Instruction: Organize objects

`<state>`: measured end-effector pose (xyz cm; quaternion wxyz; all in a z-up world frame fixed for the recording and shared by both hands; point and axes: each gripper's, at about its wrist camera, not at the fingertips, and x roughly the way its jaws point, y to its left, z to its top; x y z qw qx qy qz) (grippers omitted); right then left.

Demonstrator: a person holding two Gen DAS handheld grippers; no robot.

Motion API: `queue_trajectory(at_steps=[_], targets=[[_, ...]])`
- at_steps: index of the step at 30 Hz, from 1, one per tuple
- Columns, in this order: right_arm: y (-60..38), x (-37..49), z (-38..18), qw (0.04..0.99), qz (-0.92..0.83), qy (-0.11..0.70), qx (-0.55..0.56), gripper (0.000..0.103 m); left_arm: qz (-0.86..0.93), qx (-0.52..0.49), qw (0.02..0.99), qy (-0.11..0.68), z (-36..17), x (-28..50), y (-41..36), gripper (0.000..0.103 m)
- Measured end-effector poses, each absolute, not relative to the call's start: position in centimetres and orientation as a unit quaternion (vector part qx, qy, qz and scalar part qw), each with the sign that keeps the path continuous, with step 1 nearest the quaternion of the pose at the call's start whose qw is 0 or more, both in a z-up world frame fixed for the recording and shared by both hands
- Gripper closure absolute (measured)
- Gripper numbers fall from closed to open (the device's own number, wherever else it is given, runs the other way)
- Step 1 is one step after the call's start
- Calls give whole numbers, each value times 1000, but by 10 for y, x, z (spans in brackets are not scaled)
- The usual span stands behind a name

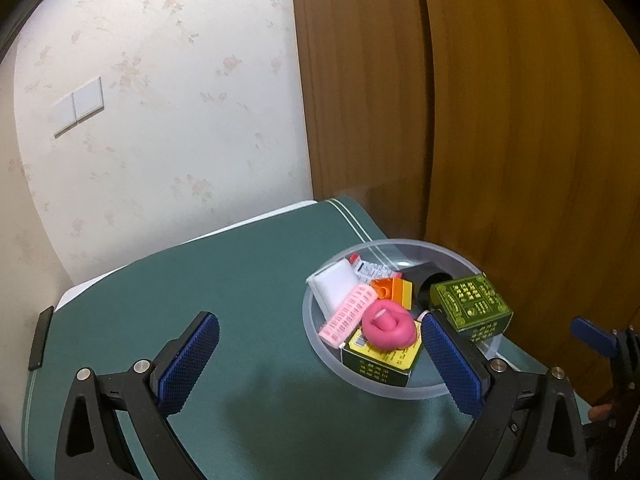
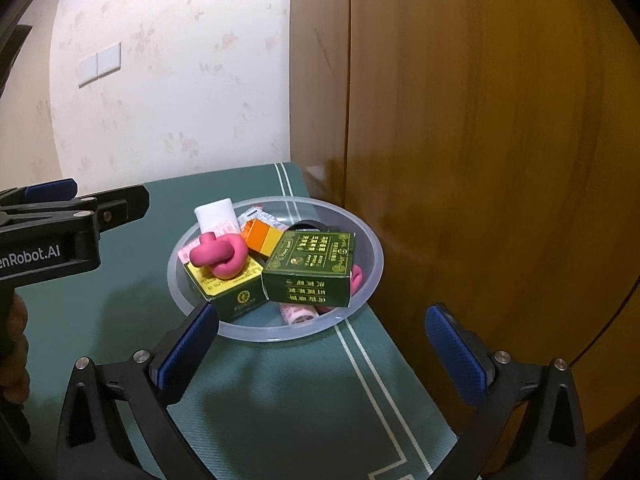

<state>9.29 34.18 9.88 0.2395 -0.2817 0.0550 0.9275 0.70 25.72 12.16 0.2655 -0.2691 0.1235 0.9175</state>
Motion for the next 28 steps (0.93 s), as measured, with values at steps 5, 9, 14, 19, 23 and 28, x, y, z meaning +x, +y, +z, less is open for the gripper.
queue_trajectory(at_steps=[5, 9, 14, 19, 23, 28], targets=[[344, 91, 94, 239, 926, 56, -288, 0, 913, -276, 268, 135, 116, 6, 262, 0], [344, 89, 90, 240, 924, 54, -292, 0, 909, -284, 270, 140, 111, 4, 265, 0], [347, 87, 87, 239, 923, 59, -296, 0, 906, -291, 271, 147, 106, 3, 268, 0], [348, 87, 86, 239, 923, 59, -297, 0, 903, -296, 274, 148, 103, 2, 269, 0], [348, 86, 85, 239, 923, 59, -297, 0, 902, -297, 274, 150, 101, 1, 269, 0], [348, 86, 85, 239, 922, 59, -298, 0, 901, -300, 275, 150, 101, 1, 267, 0]])
